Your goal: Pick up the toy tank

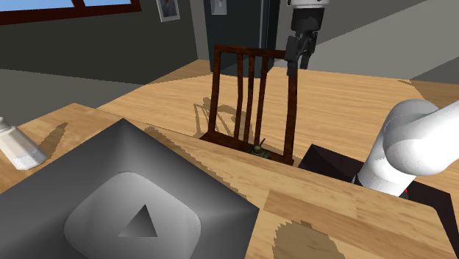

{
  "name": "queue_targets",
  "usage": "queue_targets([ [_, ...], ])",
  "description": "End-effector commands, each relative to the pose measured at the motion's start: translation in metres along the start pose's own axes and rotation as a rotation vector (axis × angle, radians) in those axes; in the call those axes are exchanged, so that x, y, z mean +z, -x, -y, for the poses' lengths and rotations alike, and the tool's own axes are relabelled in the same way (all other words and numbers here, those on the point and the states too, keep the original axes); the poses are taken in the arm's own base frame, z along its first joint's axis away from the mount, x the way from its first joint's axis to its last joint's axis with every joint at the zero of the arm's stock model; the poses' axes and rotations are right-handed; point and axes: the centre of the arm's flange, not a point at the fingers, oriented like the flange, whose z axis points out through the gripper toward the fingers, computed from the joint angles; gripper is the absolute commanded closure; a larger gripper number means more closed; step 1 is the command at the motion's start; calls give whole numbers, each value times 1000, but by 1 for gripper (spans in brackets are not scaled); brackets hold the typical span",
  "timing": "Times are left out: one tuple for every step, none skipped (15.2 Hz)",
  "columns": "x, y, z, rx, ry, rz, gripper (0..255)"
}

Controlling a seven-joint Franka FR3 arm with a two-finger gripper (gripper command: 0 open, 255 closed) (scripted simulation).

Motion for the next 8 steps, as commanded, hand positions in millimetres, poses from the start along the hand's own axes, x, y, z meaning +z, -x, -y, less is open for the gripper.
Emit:
queue_targets([
  [0, 0, 0, 0, 0, 0, 0],
  [12, -3, 5, 63, 2, 2, 0],
  [24, -6, 10, 127, 4, 3, 0],
  [36, -9, 14, 190, 6, 5, 0],
  [49, -12, 18, 254, 7, 6, 0],
  [61, -16, 22, 317, 9, 8, 0],
  [73, -20, 26, 380, 11, 10, 0],
  [85, -24, 29, 444, 13, 11, 0],
])
